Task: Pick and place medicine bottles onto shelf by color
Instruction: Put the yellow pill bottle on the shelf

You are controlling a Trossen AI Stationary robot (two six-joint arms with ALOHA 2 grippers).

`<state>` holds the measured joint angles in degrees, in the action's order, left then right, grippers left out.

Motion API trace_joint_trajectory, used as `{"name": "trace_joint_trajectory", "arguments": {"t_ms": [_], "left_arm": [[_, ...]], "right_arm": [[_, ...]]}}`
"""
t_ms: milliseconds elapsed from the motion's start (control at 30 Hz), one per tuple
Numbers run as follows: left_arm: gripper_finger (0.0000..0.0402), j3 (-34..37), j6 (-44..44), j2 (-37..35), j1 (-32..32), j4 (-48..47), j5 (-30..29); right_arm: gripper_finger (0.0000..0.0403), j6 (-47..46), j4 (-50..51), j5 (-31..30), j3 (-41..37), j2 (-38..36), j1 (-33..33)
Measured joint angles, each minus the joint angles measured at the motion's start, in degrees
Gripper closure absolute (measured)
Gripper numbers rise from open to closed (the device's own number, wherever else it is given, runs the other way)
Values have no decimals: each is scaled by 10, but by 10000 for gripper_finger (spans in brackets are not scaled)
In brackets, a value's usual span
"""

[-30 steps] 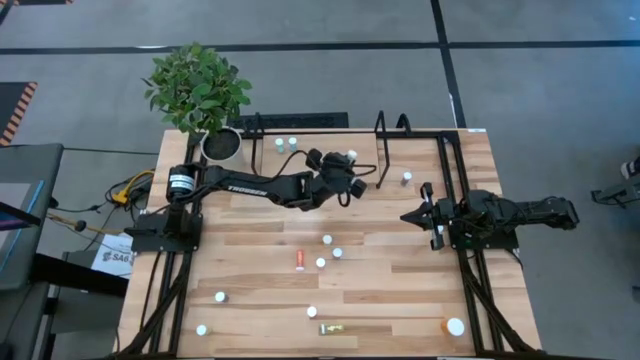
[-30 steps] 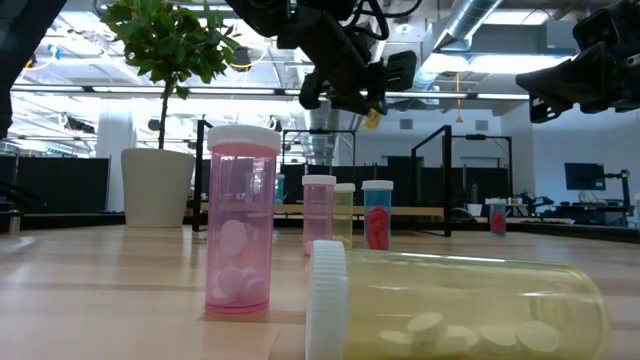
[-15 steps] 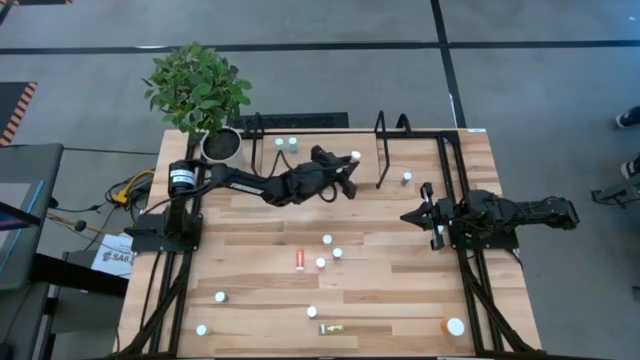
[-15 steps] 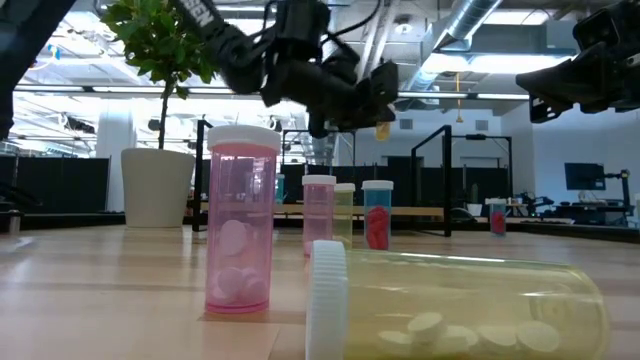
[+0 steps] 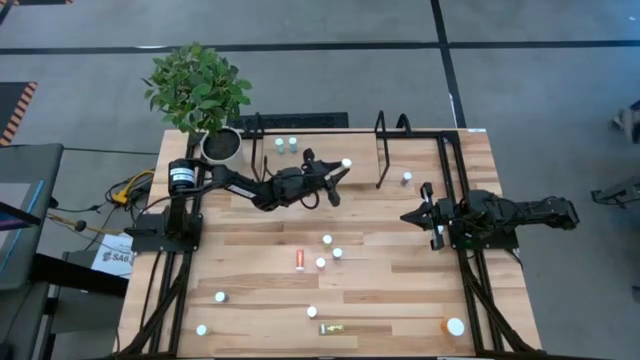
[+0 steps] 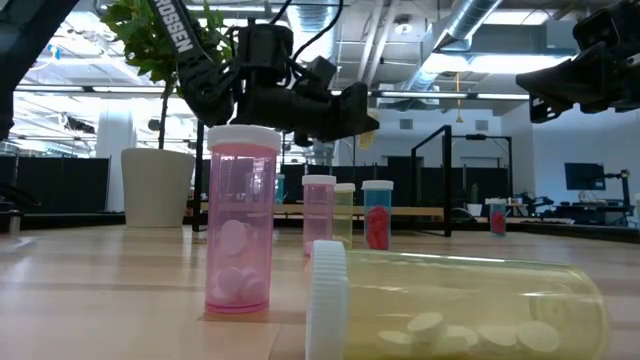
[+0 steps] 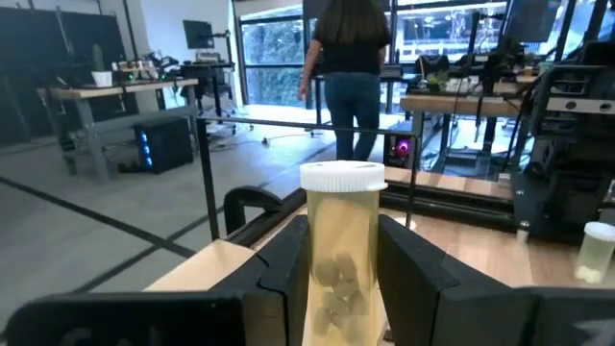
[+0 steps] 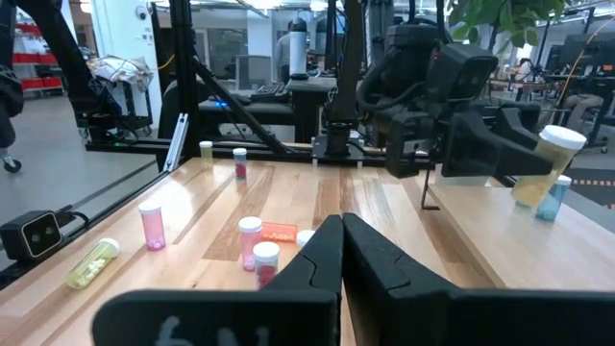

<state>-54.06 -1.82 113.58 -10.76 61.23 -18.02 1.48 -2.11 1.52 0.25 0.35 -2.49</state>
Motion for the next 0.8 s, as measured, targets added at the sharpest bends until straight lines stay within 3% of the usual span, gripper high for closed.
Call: {"name": "trace_joint_trajectory", "arguments": {"t_ms": [333,800], "left_arm": [[315,0,-2,6,0,-31,-24],[315,-3,8,148,2,228,-30]], "right_arm": [[377,0,0,0,0,0,0],[377,0,0,0,0,0,0]]}}
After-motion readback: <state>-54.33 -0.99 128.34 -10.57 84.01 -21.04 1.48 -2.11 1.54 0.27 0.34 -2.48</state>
